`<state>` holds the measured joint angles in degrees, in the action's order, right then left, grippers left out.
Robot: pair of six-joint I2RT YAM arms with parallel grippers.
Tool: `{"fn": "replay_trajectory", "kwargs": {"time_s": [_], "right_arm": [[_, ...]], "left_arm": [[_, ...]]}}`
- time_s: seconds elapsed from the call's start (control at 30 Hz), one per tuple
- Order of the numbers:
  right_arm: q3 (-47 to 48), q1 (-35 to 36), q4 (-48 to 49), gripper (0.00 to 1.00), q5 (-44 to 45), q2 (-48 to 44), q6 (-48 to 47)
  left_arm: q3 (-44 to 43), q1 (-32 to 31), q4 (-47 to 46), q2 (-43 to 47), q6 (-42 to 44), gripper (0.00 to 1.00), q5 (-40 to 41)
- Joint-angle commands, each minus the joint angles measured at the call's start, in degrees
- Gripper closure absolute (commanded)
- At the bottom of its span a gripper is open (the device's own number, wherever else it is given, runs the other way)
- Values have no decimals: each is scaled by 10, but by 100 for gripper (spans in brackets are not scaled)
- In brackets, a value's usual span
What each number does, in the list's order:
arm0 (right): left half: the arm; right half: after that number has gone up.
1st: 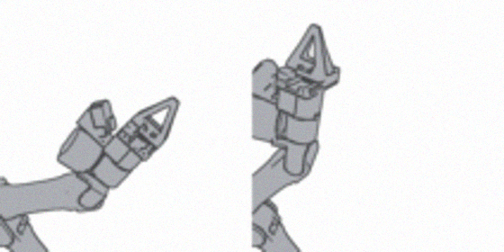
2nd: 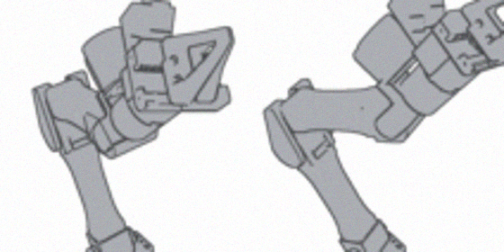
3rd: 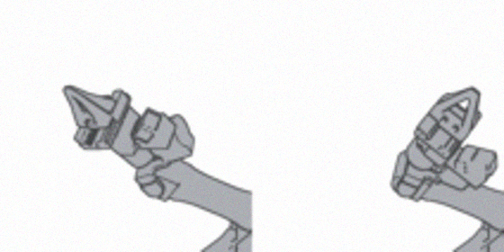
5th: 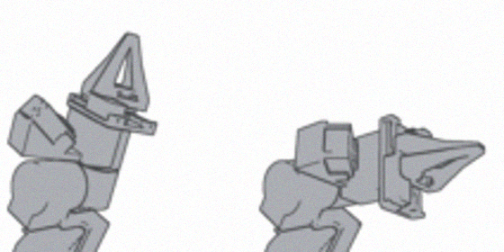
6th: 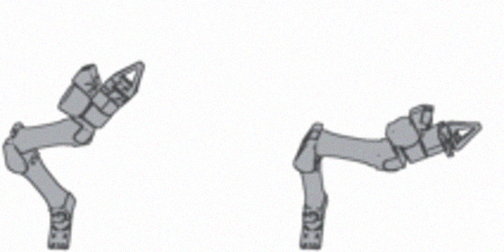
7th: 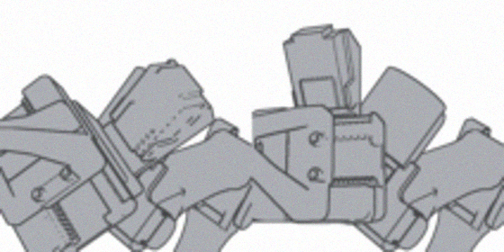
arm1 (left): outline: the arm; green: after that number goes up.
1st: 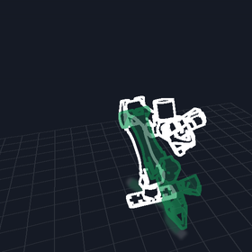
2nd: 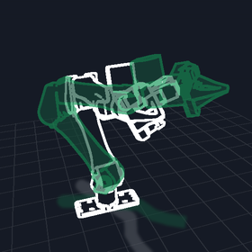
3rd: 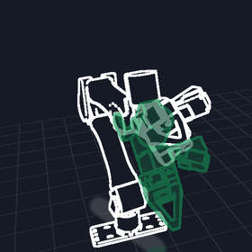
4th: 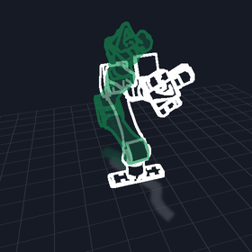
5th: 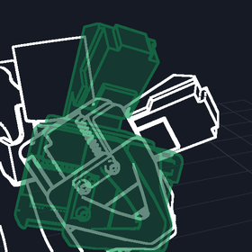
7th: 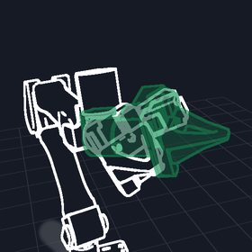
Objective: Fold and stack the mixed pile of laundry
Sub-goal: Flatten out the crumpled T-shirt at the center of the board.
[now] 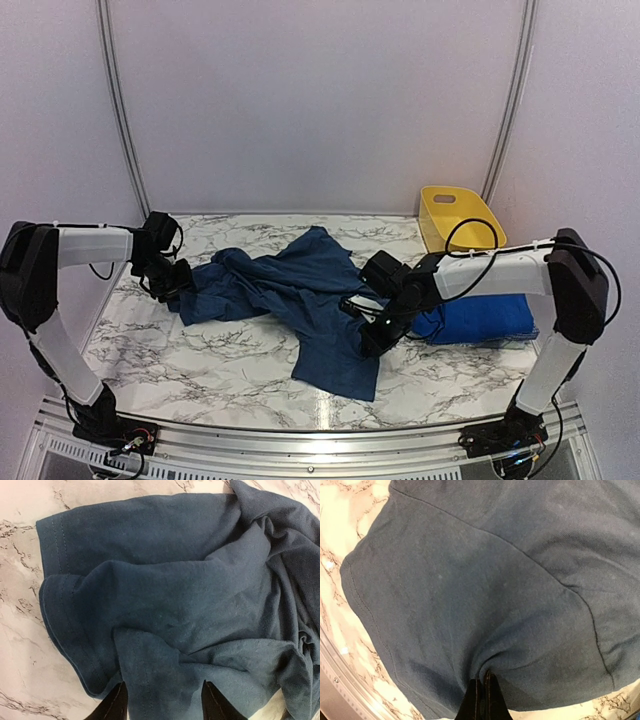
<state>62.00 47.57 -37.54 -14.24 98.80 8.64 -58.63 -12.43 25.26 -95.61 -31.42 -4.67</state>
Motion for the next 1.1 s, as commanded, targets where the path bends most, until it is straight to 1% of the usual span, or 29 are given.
{"fn": "replay_trajectory", "kwargs": {"time_s": [0.0,0.07,0.17,0.23,0.27,0.37,0.47,0.67,0.7,0.8,0.9,1.07], "right_arm": [[10,-8,-12,100,-14,-26,8],[6,-12,-12,100,-16,-31,8],[2,-16,-12,100,-18,-36,9],[2,-19,-12,100,-18,-39,11],[2,-21,-12,100,-18,-40,11],[4,-26,-13,100,-18,-45,13],[11,-30,-16,100,-17,-53,14],[41,-54,-16,100,-15,-87,16],[47,-60,-14,100,-17,-93,15],[75,-78,-10,100,-12,-111,14],[123,-95,-5,100,4,-131,13],[262,-147,9,100,38,-155,15]], "left_arm": [[-23,1,3,-25,4,47,28],[-42,2,3,-45,2,47,31],[-68,1,3,-89,6,41,21],[-76,1,4,-106,8,41,22],[-78,1,4,-110,9,43,23],[-75,2,4,-106,8,55,21],[-64,1,9,-79,9,69,17],[-45,2,42,13,6,97,16],[-46,1,49,27,7,100,17],[-57,1,65,57,9,100,15],[-82,1,75,87,8,100,3],[-193,2,94,138,11,100,17]]}}
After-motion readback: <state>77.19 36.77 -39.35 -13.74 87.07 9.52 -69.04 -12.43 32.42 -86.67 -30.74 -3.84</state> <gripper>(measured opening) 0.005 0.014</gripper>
